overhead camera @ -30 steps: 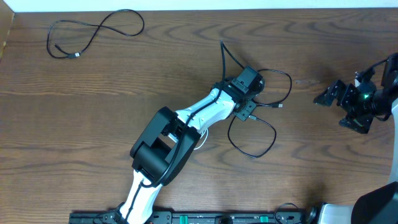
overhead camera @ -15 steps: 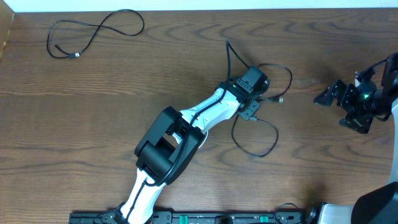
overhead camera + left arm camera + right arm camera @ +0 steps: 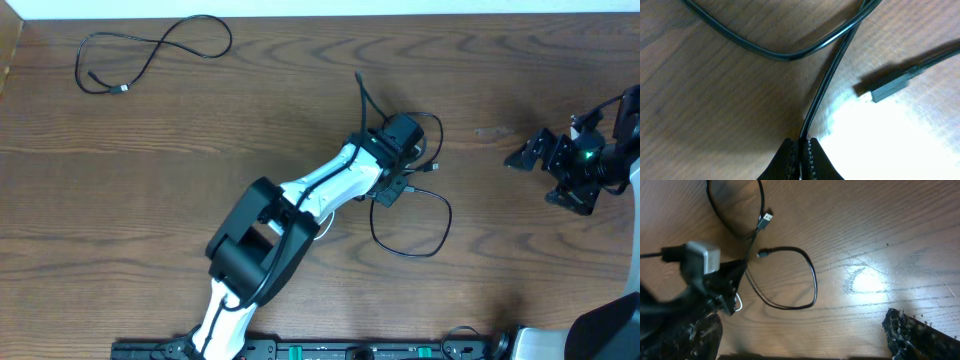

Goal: Untangle cables

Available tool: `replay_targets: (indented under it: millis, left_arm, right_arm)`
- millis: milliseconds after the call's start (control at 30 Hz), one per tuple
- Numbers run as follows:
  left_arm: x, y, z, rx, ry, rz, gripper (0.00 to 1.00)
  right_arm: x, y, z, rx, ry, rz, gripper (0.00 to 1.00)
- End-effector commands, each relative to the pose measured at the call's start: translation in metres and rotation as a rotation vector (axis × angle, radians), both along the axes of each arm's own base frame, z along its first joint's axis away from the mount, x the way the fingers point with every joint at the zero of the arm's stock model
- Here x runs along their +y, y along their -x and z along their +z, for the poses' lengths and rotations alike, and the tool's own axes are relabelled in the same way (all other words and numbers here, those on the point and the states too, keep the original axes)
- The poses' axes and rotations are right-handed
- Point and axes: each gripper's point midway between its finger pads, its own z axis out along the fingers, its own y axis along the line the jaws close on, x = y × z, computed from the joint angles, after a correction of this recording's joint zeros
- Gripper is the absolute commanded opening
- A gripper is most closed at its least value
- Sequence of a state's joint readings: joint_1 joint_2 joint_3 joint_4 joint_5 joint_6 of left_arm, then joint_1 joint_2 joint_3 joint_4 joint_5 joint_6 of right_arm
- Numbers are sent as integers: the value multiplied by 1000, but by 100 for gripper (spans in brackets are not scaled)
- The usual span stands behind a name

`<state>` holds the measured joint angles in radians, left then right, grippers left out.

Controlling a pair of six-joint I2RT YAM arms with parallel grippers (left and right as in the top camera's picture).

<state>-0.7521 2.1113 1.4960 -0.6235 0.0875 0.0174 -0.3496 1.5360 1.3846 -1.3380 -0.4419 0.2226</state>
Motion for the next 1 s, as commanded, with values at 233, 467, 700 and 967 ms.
replay_targets:
  millis: [233, 467, 700, 967]
  left_arm:
    - [-5, -4, 203, -315, 360, 70, 7]
    - [17, 16, 296, -475, 517, 72, 7]
    - [43, 26, 343, -570, 592, 97, 13]
    - [49, 19, 260, -397, 352, 45, 58]
  right_arm:
    - [1, -1, 6, -26, -3, 12, 99]
    - [1, -1, 6, -26, -3, 12, 99]
    - [1, -1, 6, -27, -3, 12, 99]
    - [0, -4, 6, -40, 1, 12, 99]
